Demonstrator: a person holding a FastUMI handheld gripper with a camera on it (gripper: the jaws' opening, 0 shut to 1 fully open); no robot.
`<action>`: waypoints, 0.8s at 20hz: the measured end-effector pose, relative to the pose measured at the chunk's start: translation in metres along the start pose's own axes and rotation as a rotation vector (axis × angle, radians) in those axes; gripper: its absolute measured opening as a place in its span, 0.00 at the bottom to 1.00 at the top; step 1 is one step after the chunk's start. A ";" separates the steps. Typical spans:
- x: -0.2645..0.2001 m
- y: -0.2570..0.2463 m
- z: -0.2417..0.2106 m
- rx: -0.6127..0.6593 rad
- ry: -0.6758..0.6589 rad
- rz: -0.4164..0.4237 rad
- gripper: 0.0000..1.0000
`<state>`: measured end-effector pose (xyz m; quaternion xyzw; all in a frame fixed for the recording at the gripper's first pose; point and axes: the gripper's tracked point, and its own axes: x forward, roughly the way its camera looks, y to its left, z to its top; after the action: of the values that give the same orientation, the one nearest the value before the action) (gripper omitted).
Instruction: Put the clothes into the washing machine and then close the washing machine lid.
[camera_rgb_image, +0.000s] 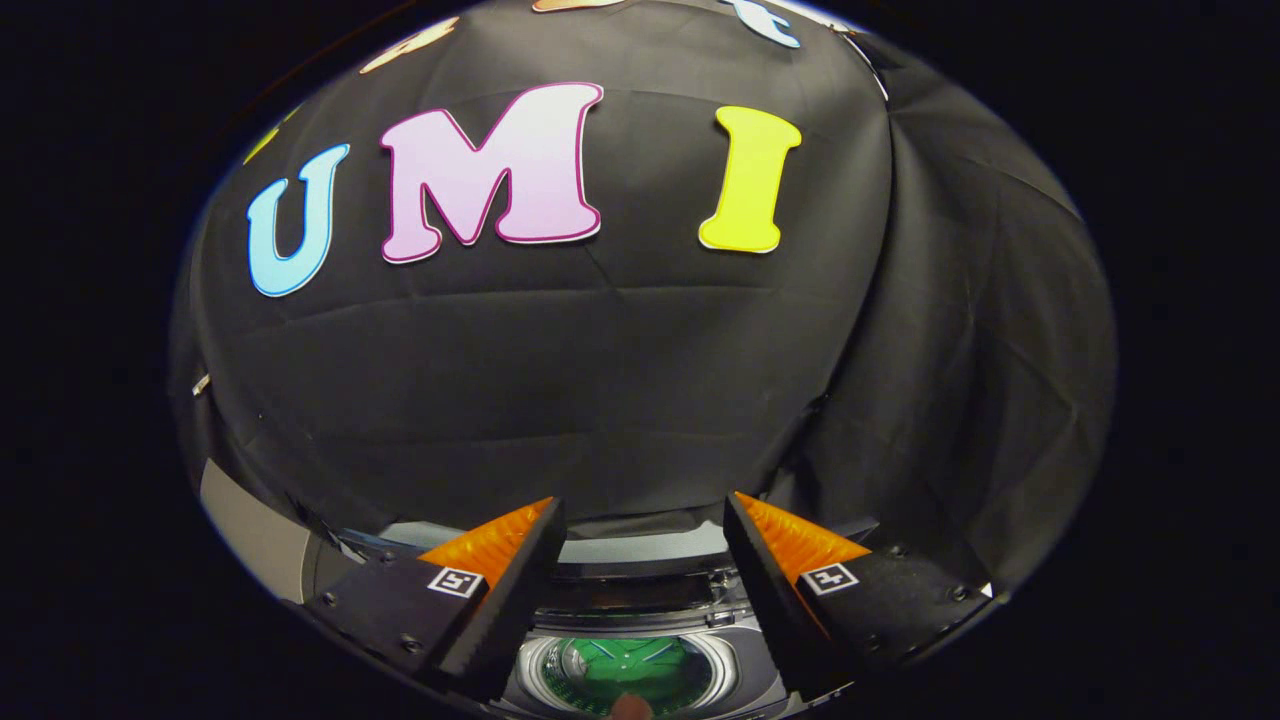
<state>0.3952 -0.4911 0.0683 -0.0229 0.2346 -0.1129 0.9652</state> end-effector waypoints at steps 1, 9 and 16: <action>0.004 0.001 -0.002 -0.004 0.011 -0.001 0.99; 0.011 0.006 -0.019 0.013 0.022 0.012 0.99; -0.005 0.003 -0.025 0.016 -0.014 0.010 0.99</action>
<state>0.3797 -0.4868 0.0483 -0.0148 0.2270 -0.1096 0.9676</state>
